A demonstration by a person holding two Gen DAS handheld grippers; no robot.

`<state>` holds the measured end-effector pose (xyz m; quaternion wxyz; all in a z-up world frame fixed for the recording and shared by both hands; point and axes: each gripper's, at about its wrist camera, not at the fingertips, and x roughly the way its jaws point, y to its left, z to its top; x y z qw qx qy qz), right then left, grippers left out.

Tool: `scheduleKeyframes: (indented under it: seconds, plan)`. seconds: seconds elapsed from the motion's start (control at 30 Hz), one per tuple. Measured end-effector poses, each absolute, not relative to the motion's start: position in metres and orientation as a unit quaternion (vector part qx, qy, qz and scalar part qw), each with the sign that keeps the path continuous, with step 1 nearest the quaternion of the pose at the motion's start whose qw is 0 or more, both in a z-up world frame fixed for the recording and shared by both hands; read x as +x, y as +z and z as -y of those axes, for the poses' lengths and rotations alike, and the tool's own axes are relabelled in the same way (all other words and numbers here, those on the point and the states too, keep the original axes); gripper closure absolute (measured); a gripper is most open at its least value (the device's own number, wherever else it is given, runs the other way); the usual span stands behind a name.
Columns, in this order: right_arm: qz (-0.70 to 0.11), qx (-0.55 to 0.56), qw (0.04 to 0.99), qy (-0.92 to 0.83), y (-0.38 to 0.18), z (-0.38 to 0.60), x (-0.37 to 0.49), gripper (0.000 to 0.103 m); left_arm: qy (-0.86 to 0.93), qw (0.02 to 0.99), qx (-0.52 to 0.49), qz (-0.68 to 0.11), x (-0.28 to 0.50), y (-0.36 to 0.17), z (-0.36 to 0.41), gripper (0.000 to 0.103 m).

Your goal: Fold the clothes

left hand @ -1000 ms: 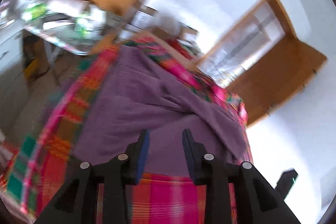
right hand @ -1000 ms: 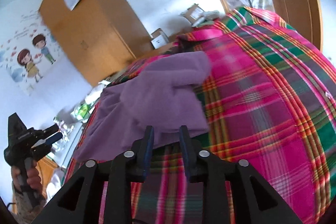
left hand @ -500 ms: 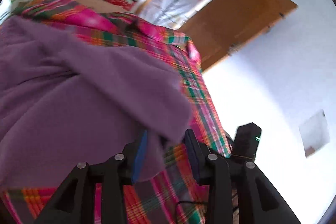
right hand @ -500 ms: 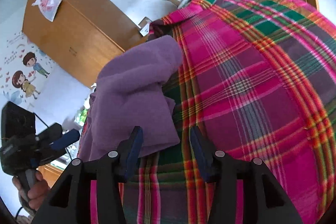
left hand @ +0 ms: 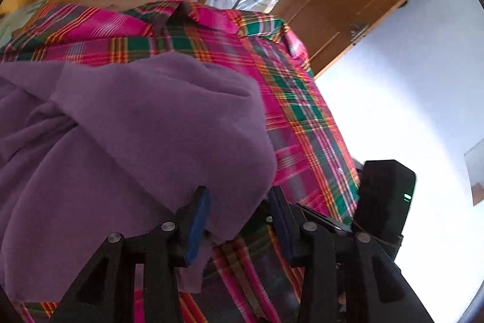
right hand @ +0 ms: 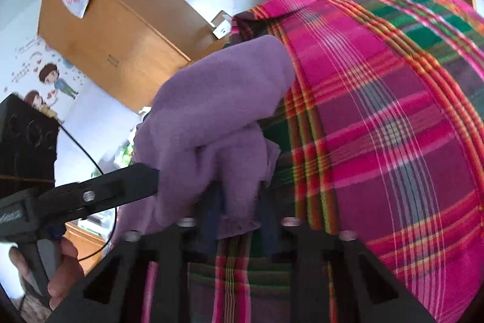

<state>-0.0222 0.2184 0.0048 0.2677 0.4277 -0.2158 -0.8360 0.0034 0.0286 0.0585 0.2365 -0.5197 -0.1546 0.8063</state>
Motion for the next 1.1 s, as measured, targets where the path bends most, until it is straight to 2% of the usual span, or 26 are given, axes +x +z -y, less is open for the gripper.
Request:
scheduleKeyframes:
  seconds: [0.53,0.97,1.1]
  plan:
    - [0.139,0.331,0.344,-0.868,0.054,-0.148,-0.011,0.091,0.828,0.187,-0.467,0.247,-0.010,0.083,0.057,0.062]
    - [0.115,0.346,0.412,-0.835,0.047,-0.090,-0.031,0.091,0.816,0.149,-0.462,0.313,-0.008,0.062,0.118,0.062]
    - [0.101,0.355,0.419,-0.830,0.044,-0.078,-0.032,0.089,0.806,0.134,-0.473,0.330,-0.010,0.048,0.130,0.075]
